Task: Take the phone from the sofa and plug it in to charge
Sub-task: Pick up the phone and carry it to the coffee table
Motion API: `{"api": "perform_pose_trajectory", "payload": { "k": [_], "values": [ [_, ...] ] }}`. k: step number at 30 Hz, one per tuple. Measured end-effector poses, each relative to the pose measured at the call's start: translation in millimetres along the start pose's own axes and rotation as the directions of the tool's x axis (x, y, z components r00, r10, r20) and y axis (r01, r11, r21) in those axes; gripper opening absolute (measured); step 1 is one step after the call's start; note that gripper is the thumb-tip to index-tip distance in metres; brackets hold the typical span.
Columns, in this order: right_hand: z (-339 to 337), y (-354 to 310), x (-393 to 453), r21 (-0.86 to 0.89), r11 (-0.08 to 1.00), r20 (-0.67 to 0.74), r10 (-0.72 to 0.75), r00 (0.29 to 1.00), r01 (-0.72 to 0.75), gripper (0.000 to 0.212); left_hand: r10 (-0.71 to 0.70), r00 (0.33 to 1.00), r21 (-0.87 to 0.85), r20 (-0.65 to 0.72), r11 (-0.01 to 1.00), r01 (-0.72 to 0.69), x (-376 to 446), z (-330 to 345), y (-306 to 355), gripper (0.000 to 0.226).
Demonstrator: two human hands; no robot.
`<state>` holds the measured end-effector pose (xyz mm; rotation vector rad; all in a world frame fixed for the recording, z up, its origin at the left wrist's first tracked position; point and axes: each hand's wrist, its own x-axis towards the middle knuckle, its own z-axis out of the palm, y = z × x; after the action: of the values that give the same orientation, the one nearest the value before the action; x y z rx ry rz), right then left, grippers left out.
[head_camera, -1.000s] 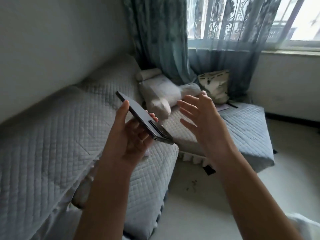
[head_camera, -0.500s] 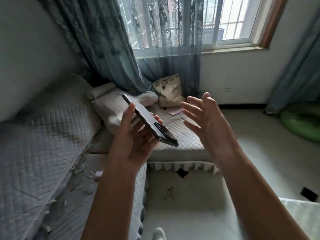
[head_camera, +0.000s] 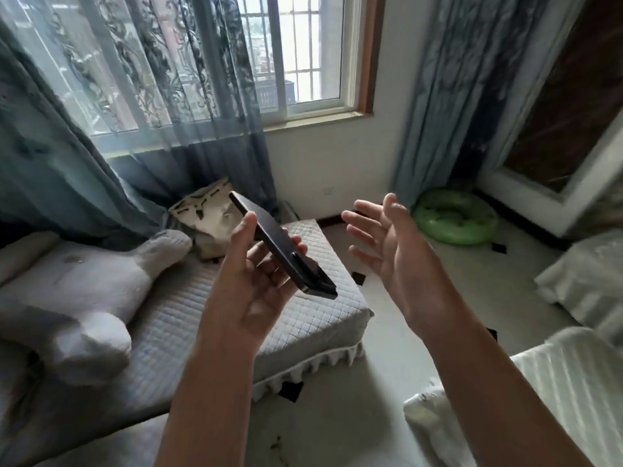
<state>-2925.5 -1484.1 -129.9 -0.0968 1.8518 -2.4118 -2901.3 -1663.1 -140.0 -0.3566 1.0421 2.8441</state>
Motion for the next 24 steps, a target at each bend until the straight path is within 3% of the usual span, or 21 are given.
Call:
{"api": "perform_pose_trajectory", "payload": {
  "k": [6,11,18,24],
  "values": [
    [-35,9,29,-0.047,0.999,-0.231,0.006,0.973,-0.018,0.058,-0.184,0.973,0.119,0.137,0.979,0.168,74,28,-19,0.063],
    [-86,4,52,-0.032,0.999,-0.365,-0.027,0.931,0.017,0.062,-0.365,0.910,0.218,0.197,0.921,0.322,119,63,-60,0.066],
    [-172,15,100,0.056,0.998,-0.457,0.020,0.889,0.007,0.068,-0.447,0.877,0.303,0.176,0.872,0.384,194,107,-116,0.062],
    [-237,-5,174,0.108,0.994,-0.437,0.025,0.899,0.025,0.069,-0.405,0.900,0.353,0.162,0.875,0.330,270,160,-141,0.056]
  ]
}}
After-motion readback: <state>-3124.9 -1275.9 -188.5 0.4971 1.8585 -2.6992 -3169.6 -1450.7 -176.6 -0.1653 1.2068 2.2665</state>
